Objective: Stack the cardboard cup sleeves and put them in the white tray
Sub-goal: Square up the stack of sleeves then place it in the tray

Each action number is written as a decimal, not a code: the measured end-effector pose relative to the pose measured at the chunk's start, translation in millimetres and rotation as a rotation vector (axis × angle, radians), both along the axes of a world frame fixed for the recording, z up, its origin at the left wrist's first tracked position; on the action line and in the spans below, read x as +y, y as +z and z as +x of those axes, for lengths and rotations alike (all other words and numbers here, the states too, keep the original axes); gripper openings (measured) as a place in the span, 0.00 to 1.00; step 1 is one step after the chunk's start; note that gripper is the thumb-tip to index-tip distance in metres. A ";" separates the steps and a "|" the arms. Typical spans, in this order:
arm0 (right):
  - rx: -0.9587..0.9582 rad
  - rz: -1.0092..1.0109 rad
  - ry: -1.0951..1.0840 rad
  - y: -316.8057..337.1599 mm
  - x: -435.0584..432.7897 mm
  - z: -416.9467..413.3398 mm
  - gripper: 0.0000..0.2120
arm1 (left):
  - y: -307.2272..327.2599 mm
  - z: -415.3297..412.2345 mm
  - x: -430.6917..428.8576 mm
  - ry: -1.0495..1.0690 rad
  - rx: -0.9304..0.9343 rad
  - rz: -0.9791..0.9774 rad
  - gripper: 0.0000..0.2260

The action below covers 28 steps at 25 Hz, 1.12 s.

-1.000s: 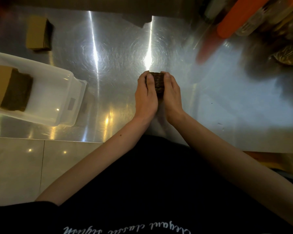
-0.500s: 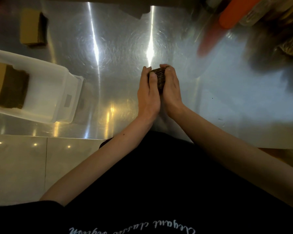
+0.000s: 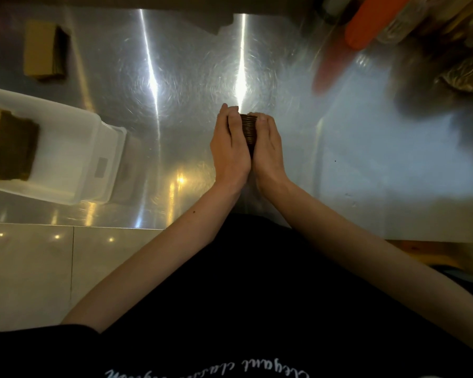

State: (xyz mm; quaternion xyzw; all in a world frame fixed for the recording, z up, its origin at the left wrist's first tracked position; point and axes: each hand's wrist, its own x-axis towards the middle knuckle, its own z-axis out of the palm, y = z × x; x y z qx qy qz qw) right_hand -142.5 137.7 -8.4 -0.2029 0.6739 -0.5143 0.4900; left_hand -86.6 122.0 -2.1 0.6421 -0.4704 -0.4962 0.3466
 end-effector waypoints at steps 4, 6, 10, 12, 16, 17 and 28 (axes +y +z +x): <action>-0.013 -0.009 -0.031 -1.4 0.5 -1.9 0.15 | 5.4 -3.2 3.9 0.006 0.028 0.006 0.17; 0.003 -0.038 -0.023 0.4 -2.5 -3.6 0.16 | 5.2 -3.6 3.4 0.025 0.023 -0.033 0.16; 0.081 -0.037 -0.003 -2.3 -5.9 -3.3 0.19 | 0.9 -5.6 0.5 0.008 -0.031 -0.070 0.15; 0.096 -0.048 -0.006 -2.7 -7.9 -5.2 0.17 | 0.3 -7.5 -0.4 0.015 -0.034 -0.076 0.15; 0.092 -0.085 0.029 -6.5 -8.0 -9.7 0.18 | -2.2 -8.7 0.8 0.006 -0.020 -0.090 0.14; 0.084 -0.079 0.045 -9.3 -5.5 -10.1 0.18 | -5.1 -7.8 1.9 -0.009 -0.018 -0.098 0.13; 0.186 -0.055 0.353 -7.9 6.6 -39.7 0.18 | -9.9 -4.9 1.5 -0.107 0.050 -0.075 0.15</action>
